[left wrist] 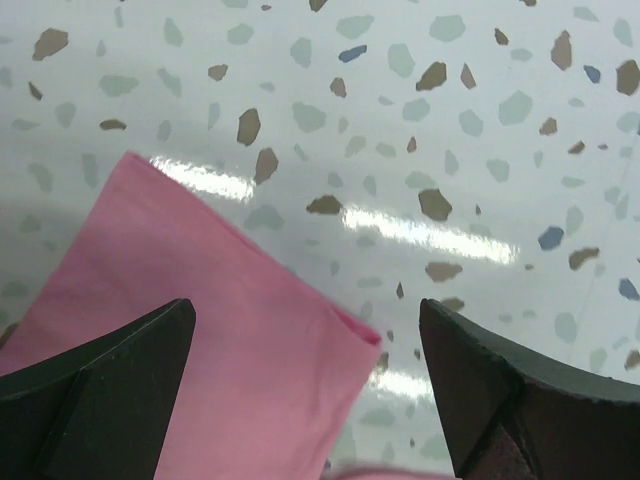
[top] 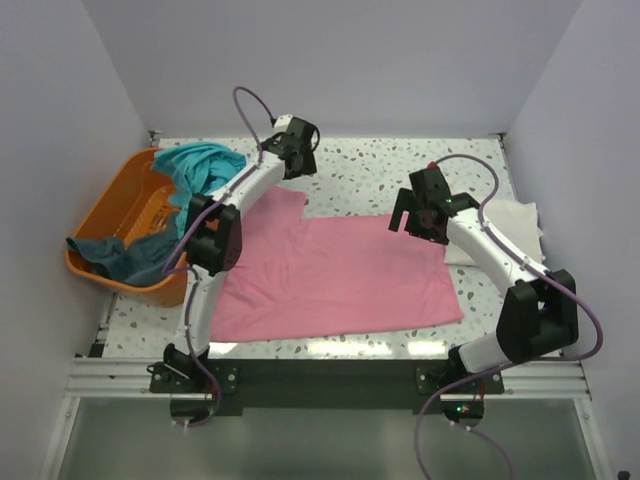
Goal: Fold and stack the t-shirts
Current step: Fold the tshirt
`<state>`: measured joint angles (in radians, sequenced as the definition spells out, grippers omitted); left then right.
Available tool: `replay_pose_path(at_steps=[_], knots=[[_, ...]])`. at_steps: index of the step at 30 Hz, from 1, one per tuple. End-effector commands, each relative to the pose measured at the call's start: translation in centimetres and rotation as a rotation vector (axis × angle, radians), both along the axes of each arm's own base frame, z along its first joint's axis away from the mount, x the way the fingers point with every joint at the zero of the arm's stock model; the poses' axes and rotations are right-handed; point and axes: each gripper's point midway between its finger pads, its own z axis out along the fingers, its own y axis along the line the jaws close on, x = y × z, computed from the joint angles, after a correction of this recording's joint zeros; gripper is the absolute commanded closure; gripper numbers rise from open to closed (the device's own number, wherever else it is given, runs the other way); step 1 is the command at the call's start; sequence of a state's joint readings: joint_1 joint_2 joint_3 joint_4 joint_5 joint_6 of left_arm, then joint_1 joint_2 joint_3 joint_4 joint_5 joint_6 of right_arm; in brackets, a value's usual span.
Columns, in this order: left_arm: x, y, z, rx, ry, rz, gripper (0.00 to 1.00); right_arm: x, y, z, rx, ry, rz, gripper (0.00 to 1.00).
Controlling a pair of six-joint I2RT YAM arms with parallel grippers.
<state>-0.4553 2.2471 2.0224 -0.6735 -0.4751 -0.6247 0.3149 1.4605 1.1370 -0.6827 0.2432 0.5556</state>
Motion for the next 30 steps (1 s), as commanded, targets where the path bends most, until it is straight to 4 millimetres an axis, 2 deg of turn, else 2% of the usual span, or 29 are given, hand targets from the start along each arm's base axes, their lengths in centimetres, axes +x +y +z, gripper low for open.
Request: replay_pose_path(at_steps=[1, 2, 6, 11, 13, 18, 21, 22, 24, 25, 27, 28, 30], knots=[[3.2, 2.6, -1.2, 0.059, 0.010, 0.035, 0.00, 1.6, 0.5, 1.1, 0.012, -0.048, 0.022, 0.01], [3.8, 2.9, -2.6, 0.071, 0.011, 0.048, 0.00, 1.6, 0.5, 0.8, 0.011, -0.042, 0.025, 0.01], [4.7, 4.7, -4.3, 0.070, 0.014, 0.094, 0.00, 1.8, 0.6, 0.1, -0.001, -0.021, 0.036, 0.01], [6.1, 9.1, -6.2, 0.101, 0.009, 0.189, 0.01, 1.2, 0.6, -0.9, -0.010, 0.017, 0.061, 0.01], [6.3, 9.7, -6.9, 0.096, 0.015, 0.197, 0.02, 0.8, 0.4, -1.4, -0.022, 0.033, 0.070, 0.01], [5.9, 9.8, -9.3, 0.106, 0.058, 0.190, 0.09, 0.4, -0.3, -1.8, -0.056, 0.047, 0.069, 0.01], [5.7, 9.9, -10.1, 0.117, 0.071, 0.192, 0.20, 0.4, -0.3, -2.2, -0.064, 0.056, 0.070, 0.01], [5.5, 10.0, -10.5, 0.120, 0.082, 0.190, 0.31, 0.4, -0.4, -2.4, -0.066, 0.062, 0.066, 0.01], [5.2, 9.9, -10.7, 0.113, 0.092, 0.188, 0.45, 0.7, -0.7, -2.4, -0.079, 0.054, 0.046, 0.01], [5.1, 9.8, -10.5, 0.104, 0.091, 0.184, 0.58, 0.8, -0.9, -2.8, -0.090, 0.063, 0.031, 0.01], [4.3, 9.9, -11.2, 0.109, 0.115, 0.176, 0.75, 1.3, -1.0, -2.9, -0.091, 0.057, -0.013, 0.01], [3.8, 10.0, -11.1, 0.111, 0.122, 0.174, 0.99, 1.9, -0.9, -3.1, -0.082, 0.051, -0.035, 0.01], [3.5, 10.0, -10.8, 0.109, 0.123, 0.171, 1.00, 2.9, -0.7, -3.4, -0.066, 0.046, -0.058, 0.01]])
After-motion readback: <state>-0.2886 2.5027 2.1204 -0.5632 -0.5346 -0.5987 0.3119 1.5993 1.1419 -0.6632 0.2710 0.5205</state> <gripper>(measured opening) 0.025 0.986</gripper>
